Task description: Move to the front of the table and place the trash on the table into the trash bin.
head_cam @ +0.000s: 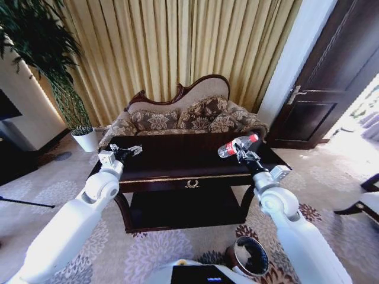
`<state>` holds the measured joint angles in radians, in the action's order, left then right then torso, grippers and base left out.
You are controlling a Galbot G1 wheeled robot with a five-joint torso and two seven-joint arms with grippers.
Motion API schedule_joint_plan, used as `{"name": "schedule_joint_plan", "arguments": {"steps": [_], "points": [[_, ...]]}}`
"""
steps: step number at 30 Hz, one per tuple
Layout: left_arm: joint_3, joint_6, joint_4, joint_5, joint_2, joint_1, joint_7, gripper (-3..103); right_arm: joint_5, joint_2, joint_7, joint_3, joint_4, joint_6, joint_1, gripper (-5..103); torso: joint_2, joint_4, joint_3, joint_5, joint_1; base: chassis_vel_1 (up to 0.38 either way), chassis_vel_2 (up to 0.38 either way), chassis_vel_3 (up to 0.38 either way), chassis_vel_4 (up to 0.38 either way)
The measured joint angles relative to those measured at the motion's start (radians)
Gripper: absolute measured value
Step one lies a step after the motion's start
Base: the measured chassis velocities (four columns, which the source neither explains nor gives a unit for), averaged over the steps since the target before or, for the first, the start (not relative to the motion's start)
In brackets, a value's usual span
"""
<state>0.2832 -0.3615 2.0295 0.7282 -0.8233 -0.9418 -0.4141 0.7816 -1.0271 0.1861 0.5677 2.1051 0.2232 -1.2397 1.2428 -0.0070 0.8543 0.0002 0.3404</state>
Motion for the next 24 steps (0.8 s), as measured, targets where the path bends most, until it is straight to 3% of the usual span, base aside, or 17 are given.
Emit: {"name": "schedule_joint_plan", "arguments": {"steps": [24], "points": [[0.003,0.011,0.002,-0.001,0.0,-0.007,0.003,100,-0.006,-0.012,-0.004,0.001,0.009,-0.002,-0.018,25,0.0,0.0001,0.0,-0.0001,0.0,0.067,-0.068,-0.075,0.066]]}}
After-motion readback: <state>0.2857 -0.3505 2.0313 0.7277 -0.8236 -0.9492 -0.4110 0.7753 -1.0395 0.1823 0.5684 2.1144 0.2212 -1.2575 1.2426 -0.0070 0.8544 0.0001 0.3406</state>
